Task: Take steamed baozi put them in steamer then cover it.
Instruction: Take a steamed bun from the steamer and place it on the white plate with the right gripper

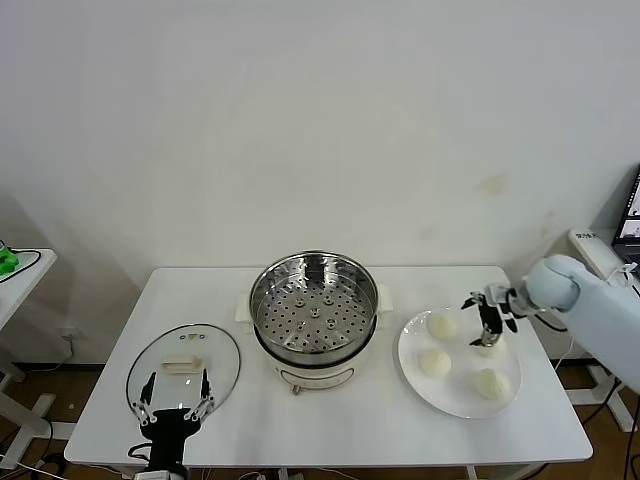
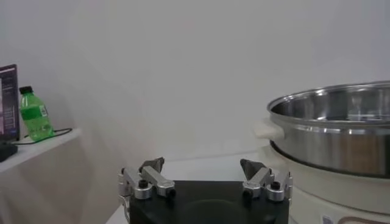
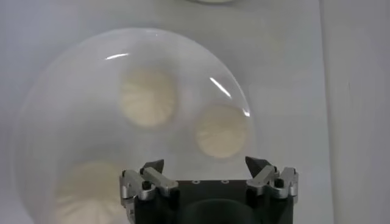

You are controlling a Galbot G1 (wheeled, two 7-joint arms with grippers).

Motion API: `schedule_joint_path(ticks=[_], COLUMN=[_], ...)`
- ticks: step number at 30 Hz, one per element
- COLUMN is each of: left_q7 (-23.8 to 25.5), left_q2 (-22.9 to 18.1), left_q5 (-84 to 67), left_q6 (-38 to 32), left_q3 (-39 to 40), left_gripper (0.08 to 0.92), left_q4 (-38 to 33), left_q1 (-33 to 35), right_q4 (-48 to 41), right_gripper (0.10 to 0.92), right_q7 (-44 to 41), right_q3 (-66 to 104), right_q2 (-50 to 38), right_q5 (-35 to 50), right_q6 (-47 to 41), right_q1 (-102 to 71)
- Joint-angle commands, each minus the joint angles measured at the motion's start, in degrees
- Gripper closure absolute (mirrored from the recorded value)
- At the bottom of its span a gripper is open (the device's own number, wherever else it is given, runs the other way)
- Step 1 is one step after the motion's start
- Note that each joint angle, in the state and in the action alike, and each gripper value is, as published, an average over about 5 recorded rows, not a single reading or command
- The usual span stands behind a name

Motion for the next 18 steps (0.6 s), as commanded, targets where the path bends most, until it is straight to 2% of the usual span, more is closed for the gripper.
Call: schedule_joint_path(ticks=[1,18], left_q7=[0.0,0.0], left_q2=[0.0,-0.1], left_q5=[-0.1,-1.0], left_q6=[0.0,0.3], left_q3=[0.0,-0.2], left_gripper=[0.177,0.177], left_q4=[0.1,0.8], left_q1=[-0.2,-1.0], right_q4=[-6.4,-10.4], right_gripper=[0.203,0.203], right_q7=[-0.5,-4.2], right_q3=[-4.9,-7.1], right_q2=[5.4,8.8], right_q5=[0.4,-3.2], right_q6=[-0.9,1.5], right_q1=[5.5,4.7])
